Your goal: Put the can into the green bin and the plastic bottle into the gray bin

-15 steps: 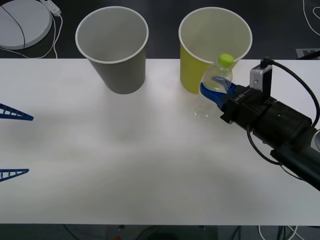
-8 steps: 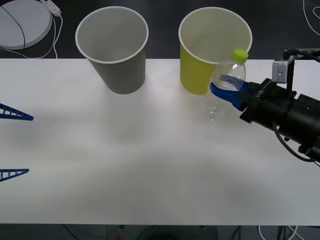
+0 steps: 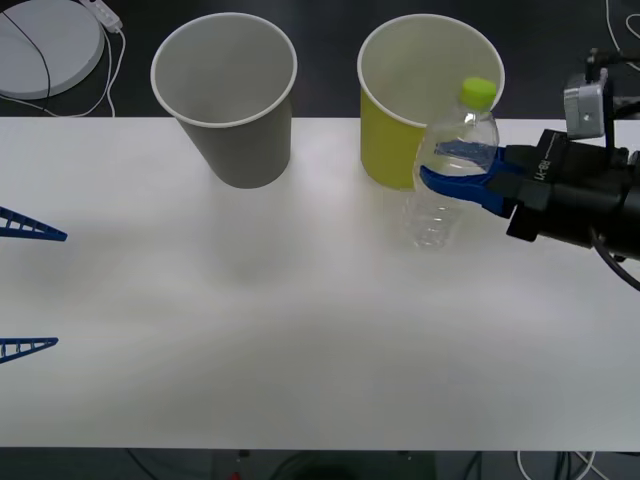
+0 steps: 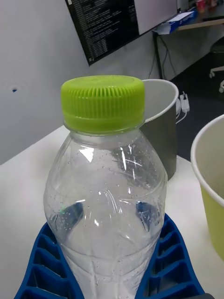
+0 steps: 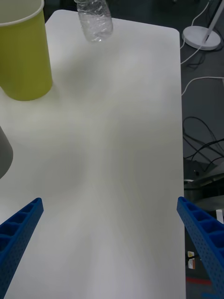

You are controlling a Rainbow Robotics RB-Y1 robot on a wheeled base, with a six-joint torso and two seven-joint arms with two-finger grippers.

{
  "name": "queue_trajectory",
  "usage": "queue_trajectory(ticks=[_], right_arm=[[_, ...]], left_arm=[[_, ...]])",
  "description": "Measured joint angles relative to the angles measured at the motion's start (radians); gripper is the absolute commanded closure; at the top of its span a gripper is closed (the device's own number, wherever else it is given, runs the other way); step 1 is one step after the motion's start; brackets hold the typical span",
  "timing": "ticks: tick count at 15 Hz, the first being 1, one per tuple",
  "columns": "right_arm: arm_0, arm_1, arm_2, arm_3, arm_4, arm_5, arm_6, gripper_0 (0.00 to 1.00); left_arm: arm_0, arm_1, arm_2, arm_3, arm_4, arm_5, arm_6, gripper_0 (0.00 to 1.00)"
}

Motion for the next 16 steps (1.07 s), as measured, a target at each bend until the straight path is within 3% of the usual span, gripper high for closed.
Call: queue_trajectory(ticks=[11, 16], right_arm=[[-0.32, -0.03, -0.036, -0.017, 0.385, -0.251, -0.695, 1.0], [-0.493, -0.026, -0.006, 0.058, 0.361, -0.397, -0.753, 1.0]], left_arm=[[0.0, 0.0, 0.0, 0.0, 0.0, 0.0, 0.0, 0.0], [0.0, 0.0, 0.0, 0.0, 0.0, 0.0, 0.0, 0.0]])
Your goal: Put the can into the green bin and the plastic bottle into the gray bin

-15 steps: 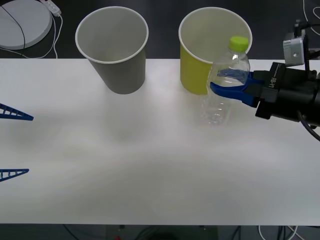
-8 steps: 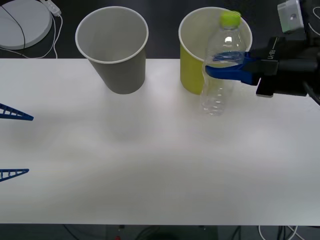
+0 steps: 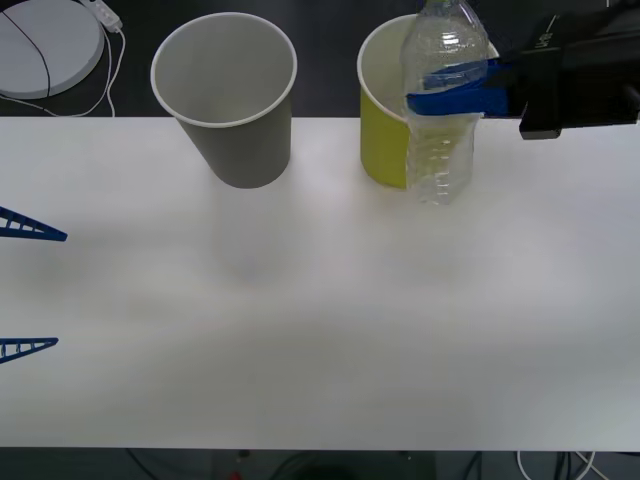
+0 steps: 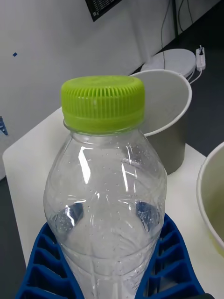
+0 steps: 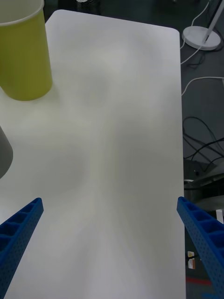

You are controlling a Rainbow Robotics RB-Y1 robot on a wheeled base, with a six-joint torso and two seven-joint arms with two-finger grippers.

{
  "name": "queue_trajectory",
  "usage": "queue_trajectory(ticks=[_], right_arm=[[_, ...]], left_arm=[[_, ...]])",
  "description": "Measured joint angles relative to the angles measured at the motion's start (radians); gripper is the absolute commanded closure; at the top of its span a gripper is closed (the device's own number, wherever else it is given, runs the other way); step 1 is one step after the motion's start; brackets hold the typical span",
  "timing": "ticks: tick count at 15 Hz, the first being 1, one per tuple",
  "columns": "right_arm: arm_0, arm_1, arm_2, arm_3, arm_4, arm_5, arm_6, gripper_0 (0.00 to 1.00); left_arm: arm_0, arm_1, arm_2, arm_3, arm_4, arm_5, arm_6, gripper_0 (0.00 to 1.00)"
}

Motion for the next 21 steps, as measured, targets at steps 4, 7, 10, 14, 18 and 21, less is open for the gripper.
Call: queue_trajectory(ticks=[4, 7, 10, 14, 18, 21], right_arm=[[-0.192, 0.001, 0.145, 0.099, -0.052, -0.011, -0.002, 1.0], [-0.345, 0.023, 0.263, 0.178, -0.058, -0.013, -0.002, 1.0], [-0.482, 0.057, 0.347, 0.265, -0.054, -0.057, -0.002, 1.0], [-0.627, 0.12, 0.419, 0.395, -0.048, -0.13, -0.002, 1.0], [-0.8, 0.198, 0.542, 0.569, -0.044, -0.174, -0.002, 1.0], [-0.898, 0.261, 0.633, 0.692, -0.045, -0.174, -0.002, 1.0]], left_arm=[[0.0, 0.0, 0.0, 0.0, 0.0, 0.0, 0.0, 0.0], [0.0, 0.0, 0.0, 0.0, 0.0, 0.0, 0.0, 0.0], [0.0, 0.0, 0.0, 0.0, 0.0, 0.0, 0.0, 0.0], [0.0, 0.0, 0.0, 0.0, 0.0, 0.0, 0.0, 0.0], [0.0, 0.0, 0.0, 0.0, 0.0, 0.0, 0.0, 0.0], [0.0, 0.0, 0.0, 0.0, 0.0, 0.0, 0.0, 0.0]])
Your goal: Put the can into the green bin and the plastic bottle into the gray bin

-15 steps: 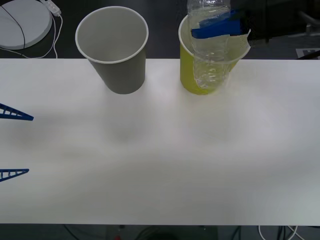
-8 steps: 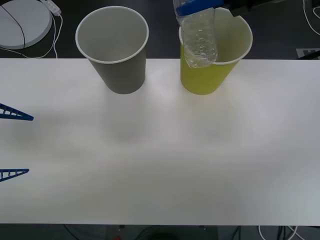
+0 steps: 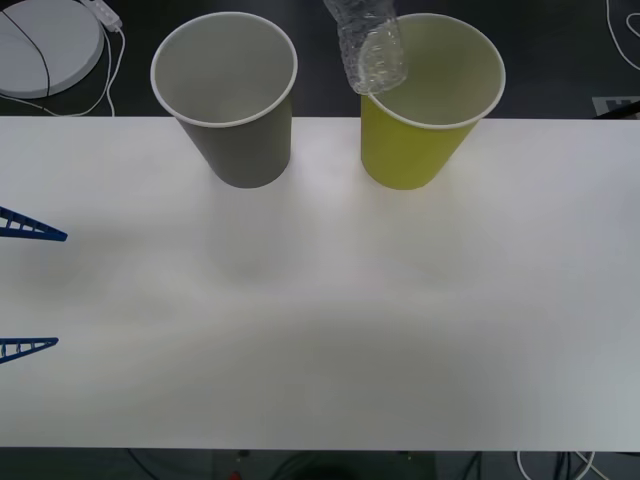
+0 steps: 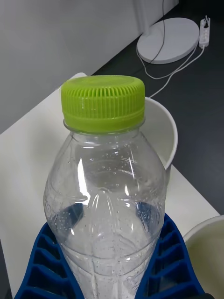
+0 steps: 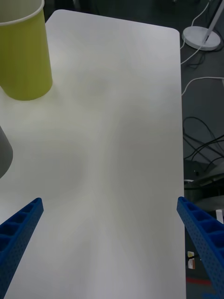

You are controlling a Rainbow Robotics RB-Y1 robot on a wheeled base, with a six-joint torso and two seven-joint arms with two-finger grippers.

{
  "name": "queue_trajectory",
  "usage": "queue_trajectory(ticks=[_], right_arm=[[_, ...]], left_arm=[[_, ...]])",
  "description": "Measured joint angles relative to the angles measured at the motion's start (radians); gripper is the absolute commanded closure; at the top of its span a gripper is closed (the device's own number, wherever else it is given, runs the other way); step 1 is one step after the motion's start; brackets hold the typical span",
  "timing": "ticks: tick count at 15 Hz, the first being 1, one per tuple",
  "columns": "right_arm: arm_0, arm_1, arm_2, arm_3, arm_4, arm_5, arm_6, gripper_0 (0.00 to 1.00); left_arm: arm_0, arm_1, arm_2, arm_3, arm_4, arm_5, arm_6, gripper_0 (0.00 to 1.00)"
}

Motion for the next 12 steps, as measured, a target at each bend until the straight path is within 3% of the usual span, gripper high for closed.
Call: queue_trajectory(ticks=[6, 12], right_arm=[[-0.113, 0.151, 0.073, 0.214, 0.03, 0.0, 0.0, 1.0], [-0.215, 0.301, 0.126, 0.35, 0.166, 0.005, -0.125, 1.0]], left_arm=[[0.0, 0.0, 0.0, 0.0, 0.0, 0.0, 0.0, 0.0], [0.0, 0.0, 0.0, 0.0, 0.0, 0.0, 0.0, 0.0]])
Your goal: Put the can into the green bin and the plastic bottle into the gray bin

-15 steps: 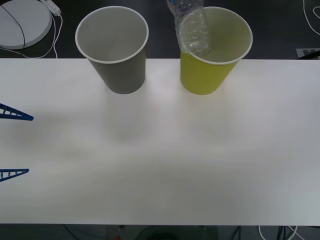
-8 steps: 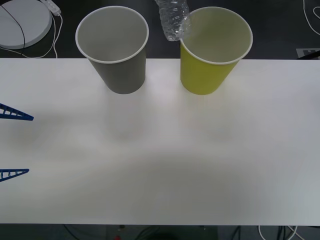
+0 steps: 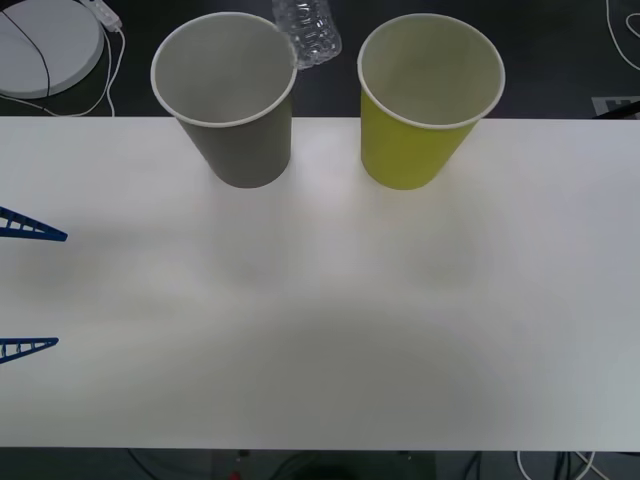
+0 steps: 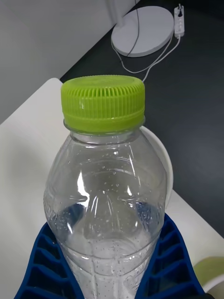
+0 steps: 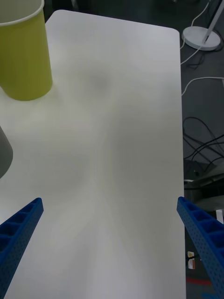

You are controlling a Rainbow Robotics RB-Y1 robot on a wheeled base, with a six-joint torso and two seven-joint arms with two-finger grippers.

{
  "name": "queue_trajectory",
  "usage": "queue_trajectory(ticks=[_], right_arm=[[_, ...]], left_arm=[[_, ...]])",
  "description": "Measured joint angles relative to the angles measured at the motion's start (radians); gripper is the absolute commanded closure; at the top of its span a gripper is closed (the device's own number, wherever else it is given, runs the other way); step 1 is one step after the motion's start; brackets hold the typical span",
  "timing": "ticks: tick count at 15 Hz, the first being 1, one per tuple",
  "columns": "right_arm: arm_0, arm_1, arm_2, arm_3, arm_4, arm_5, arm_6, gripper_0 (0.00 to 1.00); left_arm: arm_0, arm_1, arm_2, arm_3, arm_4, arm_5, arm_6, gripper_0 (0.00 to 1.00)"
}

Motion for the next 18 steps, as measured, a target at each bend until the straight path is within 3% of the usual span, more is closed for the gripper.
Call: queue_trajectory(ticks=[10, 18], right_arm=[[-0.195, 0.284, 0.141, 0.401, 0.019, -0.004, -0.034, 1.0], [-0.237, 0.345, 0.184, 0.448, 0.029, -0.005, -0.034, 1.0]], left_arm=[[0.0, 0.0, 0.0, 0.0, 0.0, 0.0, 0.0, 0.0], [0.0, 0.0, 0.0, 0.0, 0.0, 0.0, 0.0, 0.0]])
